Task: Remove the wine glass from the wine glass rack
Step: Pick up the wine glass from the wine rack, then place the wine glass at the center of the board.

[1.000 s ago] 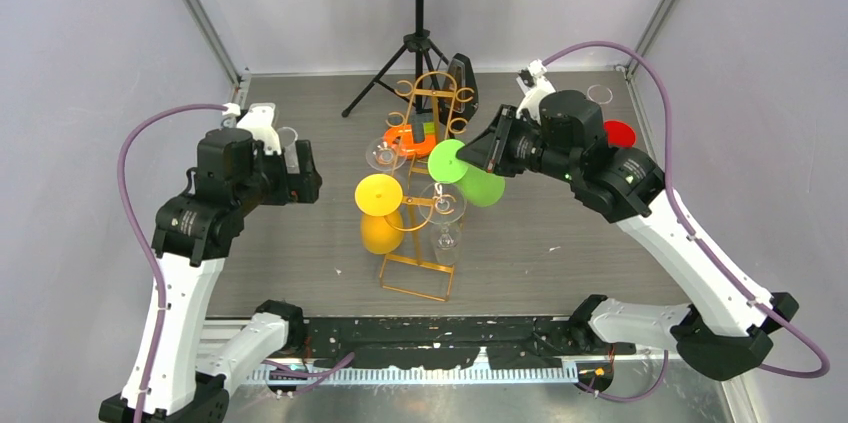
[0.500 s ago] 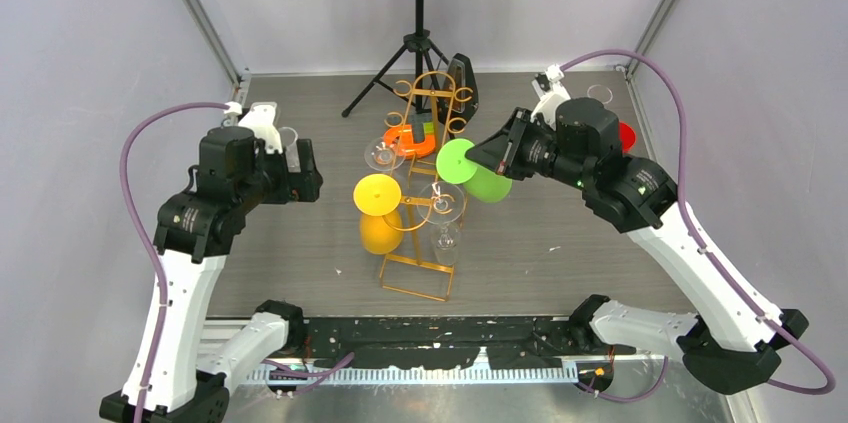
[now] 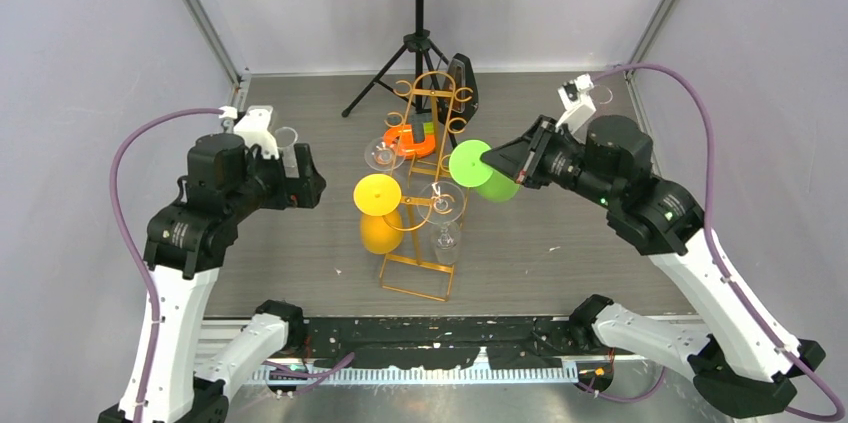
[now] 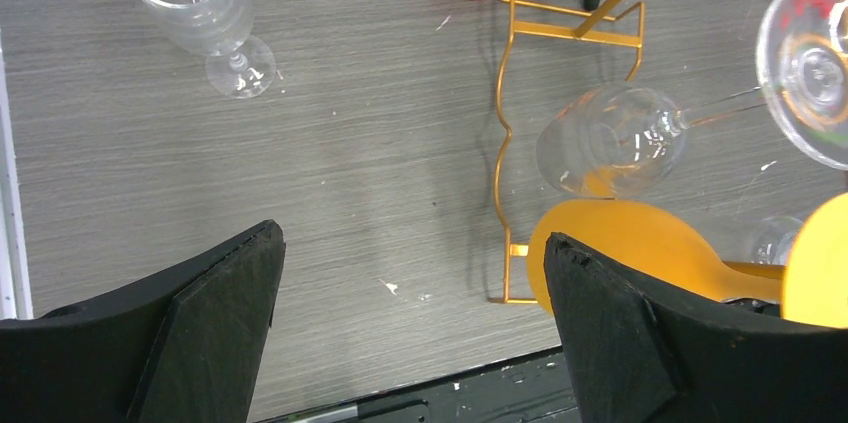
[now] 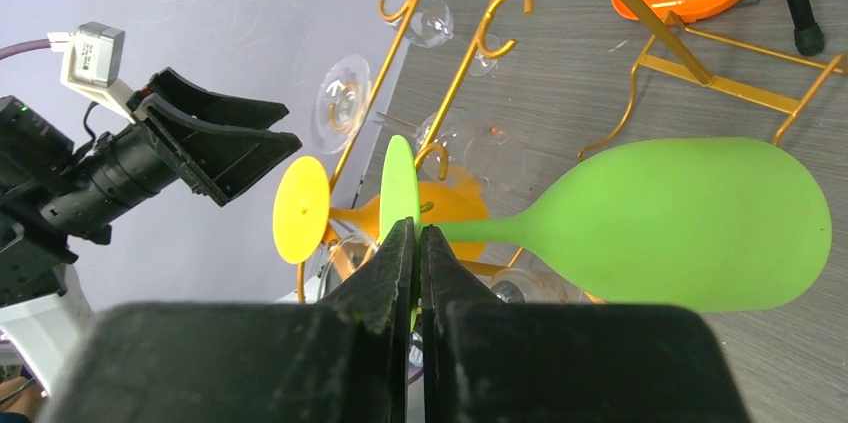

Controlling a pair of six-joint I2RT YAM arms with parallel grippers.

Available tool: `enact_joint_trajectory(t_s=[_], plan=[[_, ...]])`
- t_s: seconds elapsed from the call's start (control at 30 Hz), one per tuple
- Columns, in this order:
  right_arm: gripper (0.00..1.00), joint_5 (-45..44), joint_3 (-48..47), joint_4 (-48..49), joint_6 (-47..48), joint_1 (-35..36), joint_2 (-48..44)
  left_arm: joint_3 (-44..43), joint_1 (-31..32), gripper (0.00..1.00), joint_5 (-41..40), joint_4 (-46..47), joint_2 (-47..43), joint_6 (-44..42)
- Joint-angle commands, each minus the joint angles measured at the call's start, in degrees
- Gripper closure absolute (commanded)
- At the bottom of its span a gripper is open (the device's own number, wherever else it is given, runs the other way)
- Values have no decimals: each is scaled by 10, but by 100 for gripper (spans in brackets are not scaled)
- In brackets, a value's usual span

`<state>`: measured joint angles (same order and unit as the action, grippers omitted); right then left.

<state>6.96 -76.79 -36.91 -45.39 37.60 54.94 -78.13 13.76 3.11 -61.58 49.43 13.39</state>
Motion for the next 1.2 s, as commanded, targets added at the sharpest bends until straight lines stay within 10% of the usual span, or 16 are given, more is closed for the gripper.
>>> enact_joint_trajectory(t_s=[0.0, 0.53, 1.17], plan=[[94, -13, -2, 30, 15, -4, -38, -32, 2, 0, 16, -1, -16, 8], [94, -28, -100, 10, 212, -4, -59, -138, 1, 1, 134, -15, -28, 62], [94, 175, -106, 192, 399, 36, -27, -230, 1, 0, 394, 158, 34, 276]])
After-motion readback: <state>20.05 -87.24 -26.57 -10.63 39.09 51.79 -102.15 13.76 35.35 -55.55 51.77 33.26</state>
